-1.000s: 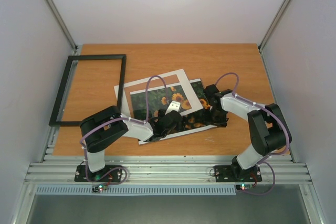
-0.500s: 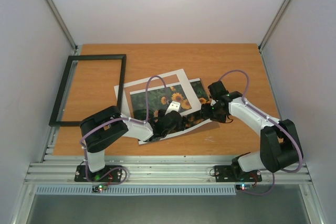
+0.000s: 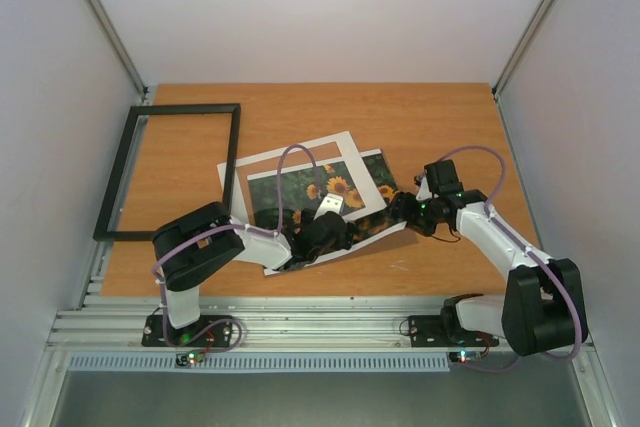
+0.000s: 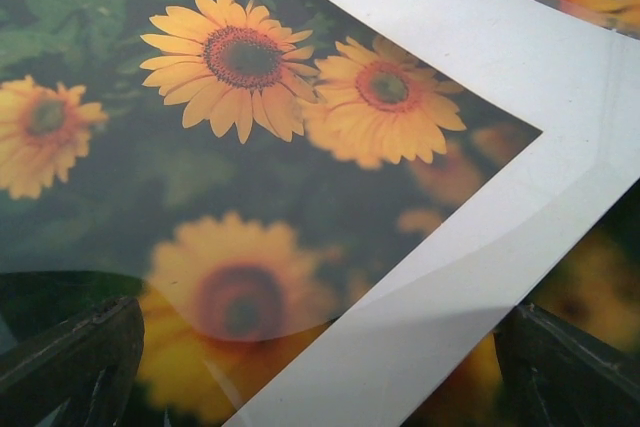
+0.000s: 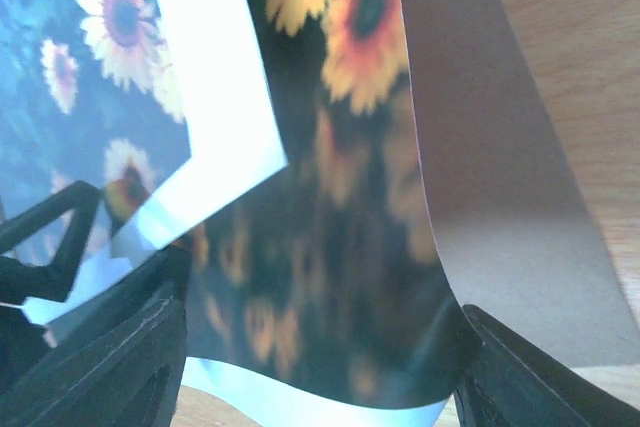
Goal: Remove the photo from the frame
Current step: Pick up the photo from the photo frame.
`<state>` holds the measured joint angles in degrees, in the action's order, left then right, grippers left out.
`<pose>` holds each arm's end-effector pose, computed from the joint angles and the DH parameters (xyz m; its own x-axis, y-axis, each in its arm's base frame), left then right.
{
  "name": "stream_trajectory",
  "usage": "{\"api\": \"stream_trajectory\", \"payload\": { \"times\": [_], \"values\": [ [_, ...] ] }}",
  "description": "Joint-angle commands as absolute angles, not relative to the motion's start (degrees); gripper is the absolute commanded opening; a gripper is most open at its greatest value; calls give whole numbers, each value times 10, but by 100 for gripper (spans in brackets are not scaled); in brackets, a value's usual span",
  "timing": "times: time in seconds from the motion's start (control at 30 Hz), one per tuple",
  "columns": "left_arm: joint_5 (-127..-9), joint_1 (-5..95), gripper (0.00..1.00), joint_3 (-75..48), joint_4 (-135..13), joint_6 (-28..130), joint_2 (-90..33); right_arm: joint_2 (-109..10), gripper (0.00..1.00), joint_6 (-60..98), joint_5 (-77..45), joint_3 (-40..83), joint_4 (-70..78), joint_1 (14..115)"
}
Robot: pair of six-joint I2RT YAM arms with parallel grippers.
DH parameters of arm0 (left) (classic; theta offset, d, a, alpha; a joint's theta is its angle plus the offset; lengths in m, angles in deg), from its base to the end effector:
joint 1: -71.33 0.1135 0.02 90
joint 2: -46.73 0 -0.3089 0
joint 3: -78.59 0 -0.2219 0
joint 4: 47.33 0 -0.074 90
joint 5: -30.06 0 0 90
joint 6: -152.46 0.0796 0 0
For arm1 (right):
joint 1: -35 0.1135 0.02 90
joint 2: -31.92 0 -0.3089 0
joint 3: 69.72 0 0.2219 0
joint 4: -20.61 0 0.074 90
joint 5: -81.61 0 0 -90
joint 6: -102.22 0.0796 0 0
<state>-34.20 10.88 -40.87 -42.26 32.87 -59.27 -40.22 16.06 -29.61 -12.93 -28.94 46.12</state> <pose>0.2134 -0.3064 0.1579 -0.5843 0.1287 -0.8013 0.3817 0.9149 -0.1314 0.1928 0.0673 0.2146 -0.9087 -0.1150 -0.4013 -0.2702 0.8948 0.3554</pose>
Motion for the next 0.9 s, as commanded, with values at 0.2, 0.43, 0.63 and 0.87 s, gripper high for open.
{"api": "stream_trajectory", "payload": {
  "times": [0.2, 0.43, 0.63, 0.87],
  "values": [
    [-330, 111, 96, -422, -401, 318, -579, -345, 72, 223, -423, -196, -166, 396],
    [-331, 111, 97, -422, -398, 317, -580, -352, 71, 233, -470, -208, -122, 381],
    [-330, 111, 96, -424, -398, 318, -577, -405, 63, 226, -459, -212, -108, 379],
    [-332, 111, 96, -426, -394, 319, -578, -439, 46, 220, -447, -222, -82, 371]
  ]
}}
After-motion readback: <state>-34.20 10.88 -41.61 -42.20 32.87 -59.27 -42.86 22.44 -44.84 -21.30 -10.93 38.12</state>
